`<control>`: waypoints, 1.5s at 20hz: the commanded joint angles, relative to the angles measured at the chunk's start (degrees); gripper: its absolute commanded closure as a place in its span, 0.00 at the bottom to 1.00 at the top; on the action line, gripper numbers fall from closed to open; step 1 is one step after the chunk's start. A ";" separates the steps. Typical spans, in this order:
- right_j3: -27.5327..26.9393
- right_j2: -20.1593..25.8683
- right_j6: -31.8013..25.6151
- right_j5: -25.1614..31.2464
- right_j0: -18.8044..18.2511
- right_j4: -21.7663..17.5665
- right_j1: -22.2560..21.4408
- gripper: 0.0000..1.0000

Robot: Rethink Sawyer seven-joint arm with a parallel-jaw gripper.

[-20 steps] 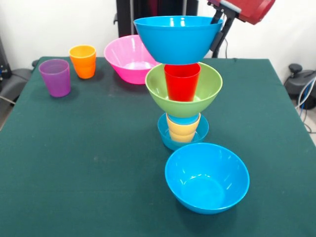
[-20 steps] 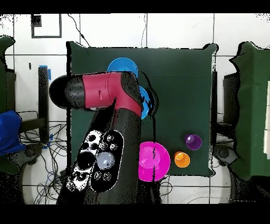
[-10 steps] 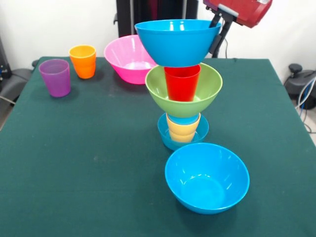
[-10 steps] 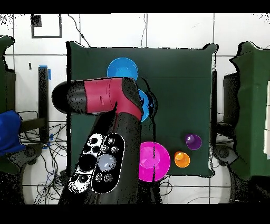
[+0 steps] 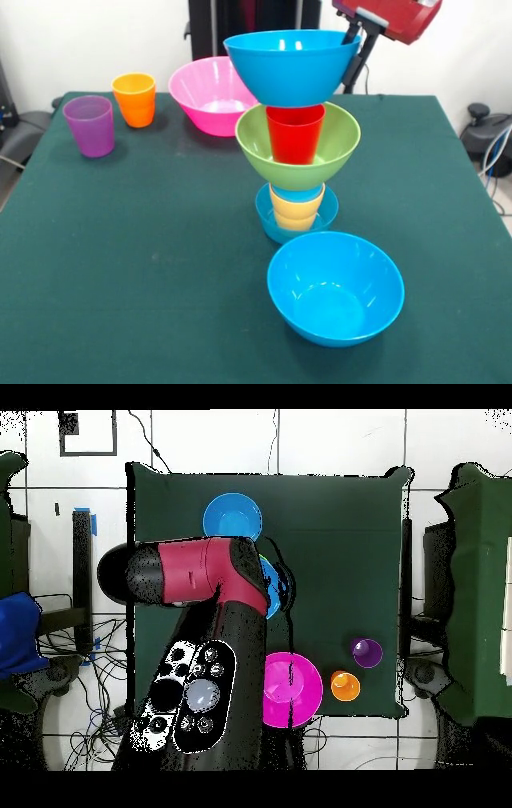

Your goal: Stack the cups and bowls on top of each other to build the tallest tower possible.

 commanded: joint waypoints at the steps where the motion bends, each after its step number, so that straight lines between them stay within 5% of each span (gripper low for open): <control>1: 4.75 6.38 -3.88 -1.40 -0.36 -2.00 0.43 1.00; 23: 6.88 7.55 -3.52 -4.09 -1.07 -2.02 0.35 1.00; 30: 6.27 8.25 -5.65 -1.19 -1.74 -2.27 0.60 1.00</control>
